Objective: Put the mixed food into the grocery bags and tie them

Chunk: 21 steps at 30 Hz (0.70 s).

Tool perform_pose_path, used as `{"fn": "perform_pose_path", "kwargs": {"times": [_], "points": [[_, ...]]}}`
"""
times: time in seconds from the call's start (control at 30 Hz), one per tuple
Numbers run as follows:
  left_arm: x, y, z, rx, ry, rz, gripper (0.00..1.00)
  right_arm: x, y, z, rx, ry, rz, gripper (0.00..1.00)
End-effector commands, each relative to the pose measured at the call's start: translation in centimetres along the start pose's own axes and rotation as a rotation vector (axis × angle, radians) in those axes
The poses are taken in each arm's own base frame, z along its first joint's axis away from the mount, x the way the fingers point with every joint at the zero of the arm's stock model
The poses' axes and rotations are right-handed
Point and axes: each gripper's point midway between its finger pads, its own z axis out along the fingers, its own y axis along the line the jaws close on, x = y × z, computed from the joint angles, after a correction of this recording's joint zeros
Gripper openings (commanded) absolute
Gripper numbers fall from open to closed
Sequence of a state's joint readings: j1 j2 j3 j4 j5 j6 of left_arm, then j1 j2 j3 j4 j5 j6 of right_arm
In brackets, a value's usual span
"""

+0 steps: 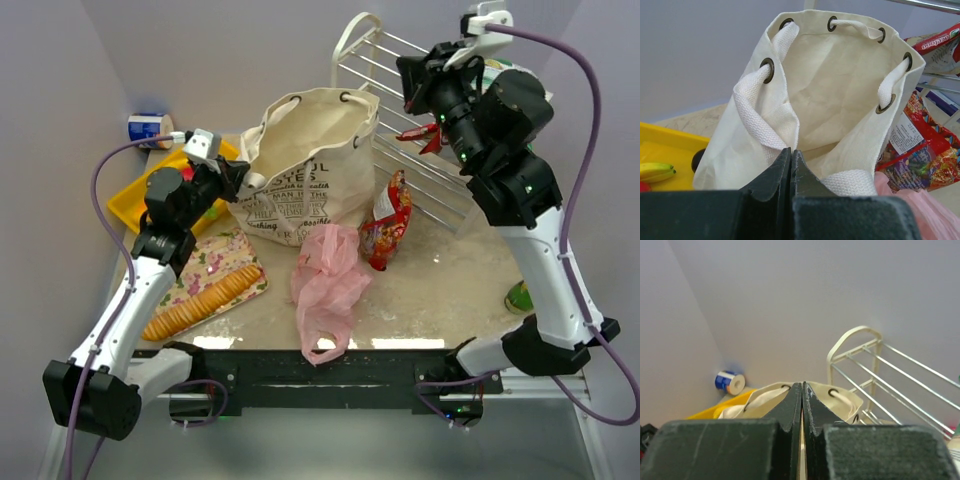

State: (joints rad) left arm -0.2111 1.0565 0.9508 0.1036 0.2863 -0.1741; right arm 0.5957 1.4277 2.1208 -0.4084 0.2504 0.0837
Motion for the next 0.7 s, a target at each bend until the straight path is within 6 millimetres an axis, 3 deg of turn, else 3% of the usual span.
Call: {"fn": "perform_pose_path", "kwargs": {"times": [0.0,0.13,0.2,0.27,0.33,0.37,0.4,0.47,0.5,0.6,0.67], "points": [[-0.1,-0.5,0.3,0.026,-0.014,0.012,0.00,1.7,2.0,-0.7,-0.108,0.048,0.044,0.00],[-0.4,0.1,0.0,-0.016,-0.020,0.021,0.00,2.9,3.3,-0.7,-0.184,0.083,0.032,0.00],[-0.8,0.5,-0.4,-0.041,-0.032,0.039,0.00,4.3,2.3,-0.5,-0.124,0.143,0.020,0.00],[-1.1,1.2,-0.7,-0.082,-0.041,0.053,0.00,7.1,0.1,-0.9,-0.005,0.252,0.004,0.00],[-1.3,1.2,-0.9,-0.088,-0.047,0.057,0.00,10.9,-0.7,-2.1,0.039,0.352,0.014,0.00],[-1.2,1.2,-0.9,-0.085,-0.047,0.057,0.00,12.1,-0.8,-2.6,0.048,0.364,0.050,0.11],[-1.3,1.1,-0.8,-0.082,-0.047,0.054,0.00,15.0,-1.5,-4.5,0.065,0.419,0.054,0.22],[-1.1,1.1,-0.6,-0.081,-0.036,0.049,0.00,17.4,-2.7,-5.8,0.122,0.445,0.082,0.39],[-1.0,1.2,-0.6,-0.086,-0.035,0.048,0.00,20.0,-3.3,-7.0,0.150,0.501,0.073,0.44],[-0.8,1.4,-0.5,-0.094,-0.029,0.045,0.00,24.1,-4.6,-9.1,0.223,0.597,0.085,0.66],[-0.6,1.3,-0.4,-0.089,-0.026,0.038,0.00,25.5,-5.4,-9.8,0.271,0.616,0.098,0.74]]}}
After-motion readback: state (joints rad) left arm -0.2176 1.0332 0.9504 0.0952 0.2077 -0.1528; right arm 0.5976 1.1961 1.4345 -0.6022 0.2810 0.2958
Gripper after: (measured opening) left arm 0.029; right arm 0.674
